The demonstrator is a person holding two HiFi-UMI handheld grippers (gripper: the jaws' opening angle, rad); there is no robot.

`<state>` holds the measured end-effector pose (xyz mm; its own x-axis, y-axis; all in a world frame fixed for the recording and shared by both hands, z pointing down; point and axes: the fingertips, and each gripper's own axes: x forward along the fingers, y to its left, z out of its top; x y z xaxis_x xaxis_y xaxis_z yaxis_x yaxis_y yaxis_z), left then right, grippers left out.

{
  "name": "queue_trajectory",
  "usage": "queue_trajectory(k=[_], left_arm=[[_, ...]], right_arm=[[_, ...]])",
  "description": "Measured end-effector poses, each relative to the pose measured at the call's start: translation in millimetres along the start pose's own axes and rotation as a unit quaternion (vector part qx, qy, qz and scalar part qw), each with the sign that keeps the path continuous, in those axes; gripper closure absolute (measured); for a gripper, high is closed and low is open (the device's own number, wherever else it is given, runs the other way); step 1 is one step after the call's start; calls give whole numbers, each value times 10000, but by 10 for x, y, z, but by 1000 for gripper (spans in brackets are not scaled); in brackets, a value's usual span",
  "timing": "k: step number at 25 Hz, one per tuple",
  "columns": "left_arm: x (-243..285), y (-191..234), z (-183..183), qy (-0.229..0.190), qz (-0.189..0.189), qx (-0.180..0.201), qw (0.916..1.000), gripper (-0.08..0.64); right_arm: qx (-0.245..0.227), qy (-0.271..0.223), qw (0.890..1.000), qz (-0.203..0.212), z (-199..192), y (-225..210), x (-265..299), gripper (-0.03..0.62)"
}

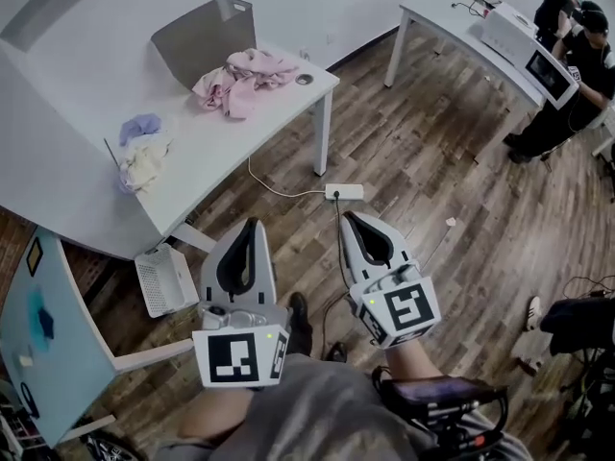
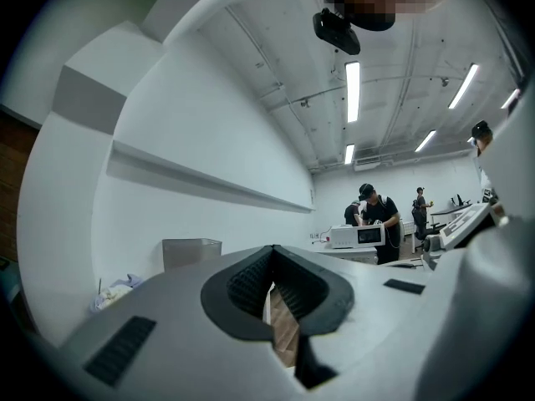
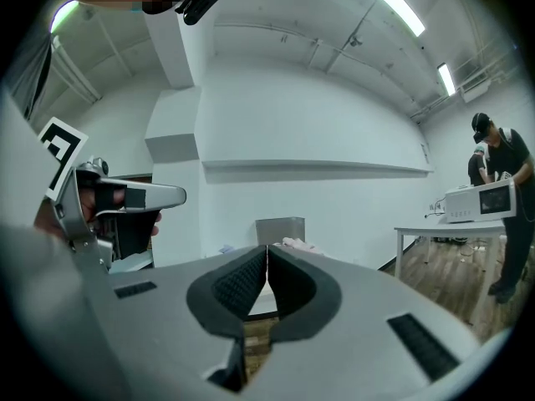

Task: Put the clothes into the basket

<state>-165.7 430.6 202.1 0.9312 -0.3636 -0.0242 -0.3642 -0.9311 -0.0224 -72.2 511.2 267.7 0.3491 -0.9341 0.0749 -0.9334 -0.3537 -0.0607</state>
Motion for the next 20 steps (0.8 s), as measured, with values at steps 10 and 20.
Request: queue_trajectory(k=[10,20], left_arm=[[751,937,266,-398,63,-11,9992,551],[1130,1413,180,-400,24,-183,9990,551]], right_arm=[[-295,-265,9990,199,479,122,1290,583],[-393,-173,9989,177,540,146,1878,583]])
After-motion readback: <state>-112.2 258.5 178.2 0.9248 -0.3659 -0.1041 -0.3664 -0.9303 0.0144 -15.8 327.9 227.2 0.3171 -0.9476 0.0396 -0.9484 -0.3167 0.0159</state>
